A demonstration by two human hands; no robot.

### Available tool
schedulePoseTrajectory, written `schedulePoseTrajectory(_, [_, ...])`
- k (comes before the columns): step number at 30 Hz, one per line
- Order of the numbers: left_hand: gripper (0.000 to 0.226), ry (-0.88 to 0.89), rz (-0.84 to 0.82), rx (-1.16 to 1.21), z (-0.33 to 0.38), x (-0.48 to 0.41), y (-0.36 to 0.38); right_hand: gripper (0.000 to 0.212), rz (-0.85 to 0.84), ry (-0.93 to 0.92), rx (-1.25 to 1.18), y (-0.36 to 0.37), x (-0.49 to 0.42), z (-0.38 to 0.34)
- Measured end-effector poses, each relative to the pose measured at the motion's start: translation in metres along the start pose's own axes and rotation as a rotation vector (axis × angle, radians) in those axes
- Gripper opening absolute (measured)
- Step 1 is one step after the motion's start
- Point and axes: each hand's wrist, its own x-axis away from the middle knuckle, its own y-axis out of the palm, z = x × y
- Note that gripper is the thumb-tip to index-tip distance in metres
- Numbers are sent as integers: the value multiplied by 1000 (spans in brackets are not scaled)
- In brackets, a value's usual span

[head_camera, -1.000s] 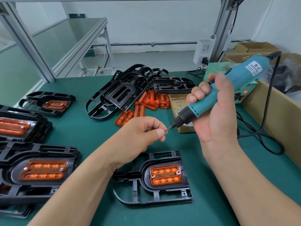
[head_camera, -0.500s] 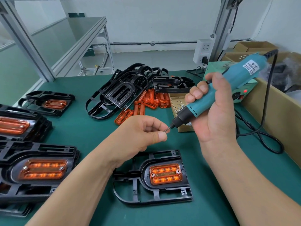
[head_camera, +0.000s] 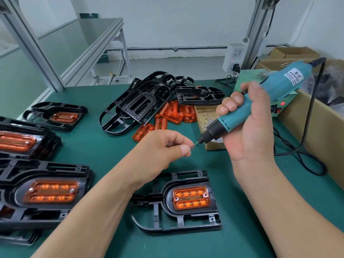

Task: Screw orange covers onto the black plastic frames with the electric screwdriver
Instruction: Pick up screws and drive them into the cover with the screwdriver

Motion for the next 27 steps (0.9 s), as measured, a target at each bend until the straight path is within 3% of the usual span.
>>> schedulePoseTrajectory(13, [19,75,39,-86,3,2,0,9,61,49,-1,-1,1,8])
schedulePoseTrajectory(24, [14,66,-166,-109,8,6,-9,12,36,170,-6,5,12,17])
schedulePoseTrajectory(27, [29,36,-87,-122,8,6,-14,12,-20,204,32,10,19,21])
